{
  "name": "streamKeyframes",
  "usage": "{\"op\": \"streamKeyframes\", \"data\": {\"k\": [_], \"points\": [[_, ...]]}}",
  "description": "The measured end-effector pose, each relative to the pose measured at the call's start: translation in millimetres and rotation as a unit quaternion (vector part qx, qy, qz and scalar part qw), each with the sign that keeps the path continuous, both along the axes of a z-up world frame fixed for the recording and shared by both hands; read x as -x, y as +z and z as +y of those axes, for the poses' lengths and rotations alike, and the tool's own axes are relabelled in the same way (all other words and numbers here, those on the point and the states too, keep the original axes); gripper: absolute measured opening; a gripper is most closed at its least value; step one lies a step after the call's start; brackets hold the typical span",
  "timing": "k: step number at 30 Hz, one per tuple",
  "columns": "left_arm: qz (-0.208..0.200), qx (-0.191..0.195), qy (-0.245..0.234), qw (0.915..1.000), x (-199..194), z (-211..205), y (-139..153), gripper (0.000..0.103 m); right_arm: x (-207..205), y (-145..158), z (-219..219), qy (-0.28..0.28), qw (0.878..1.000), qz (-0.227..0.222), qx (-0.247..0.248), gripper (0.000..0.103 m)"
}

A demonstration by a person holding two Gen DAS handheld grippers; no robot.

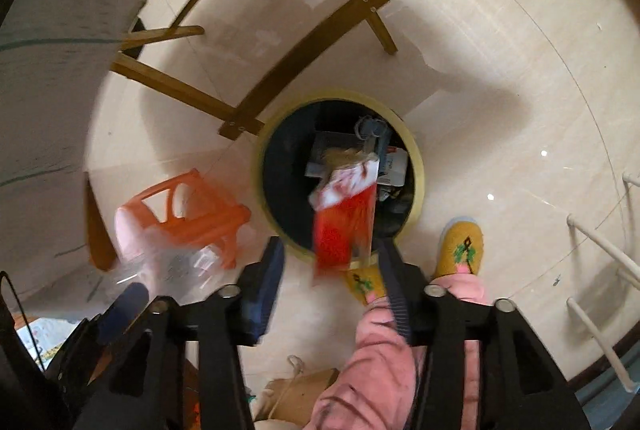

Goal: Collect trash
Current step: 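Carry plastic cup and red carton over the black bin and open both tools, then raise both tools back toward the table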

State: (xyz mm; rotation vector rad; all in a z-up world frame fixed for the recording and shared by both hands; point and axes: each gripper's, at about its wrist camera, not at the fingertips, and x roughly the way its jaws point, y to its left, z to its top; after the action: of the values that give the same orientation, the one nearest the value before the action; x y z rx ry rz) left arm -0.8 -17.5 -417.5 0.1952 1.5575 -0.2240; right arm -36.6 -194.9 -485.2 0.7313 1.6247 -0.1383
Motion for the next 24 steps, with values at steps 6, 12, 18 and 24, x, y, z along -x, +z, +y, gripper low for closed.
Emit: {"op": "streamKeyframes", "data": {"k": [6, 12, 18, 24], "points": [[-0.008, -0.015, 0.008, 0.9998, 6, 1, -14, 0.052, -4, -22, 1, 0.014, 1.0, 0.005, 0.003, 0.052], [-0.029, -0.024, 0.017, 0.9992, 10, -1, 4, 0.052, -5, -8, -2, 0.027, 0.999, -0.021, 0.018, 0.052], [-0.05, -0.026, 0.031, 0.9979, 7, -2, 28, 0.052, -7, 17, -1, 0.048, 0.997, -0.048, 0.037, 0.052], [-0.06, -0.022, 0.049, 0.9968, 2, 1, 56, 0.052, -13, 46, 3, 0.067, 0.994, -0.069, 0.047, 0.052]]}}
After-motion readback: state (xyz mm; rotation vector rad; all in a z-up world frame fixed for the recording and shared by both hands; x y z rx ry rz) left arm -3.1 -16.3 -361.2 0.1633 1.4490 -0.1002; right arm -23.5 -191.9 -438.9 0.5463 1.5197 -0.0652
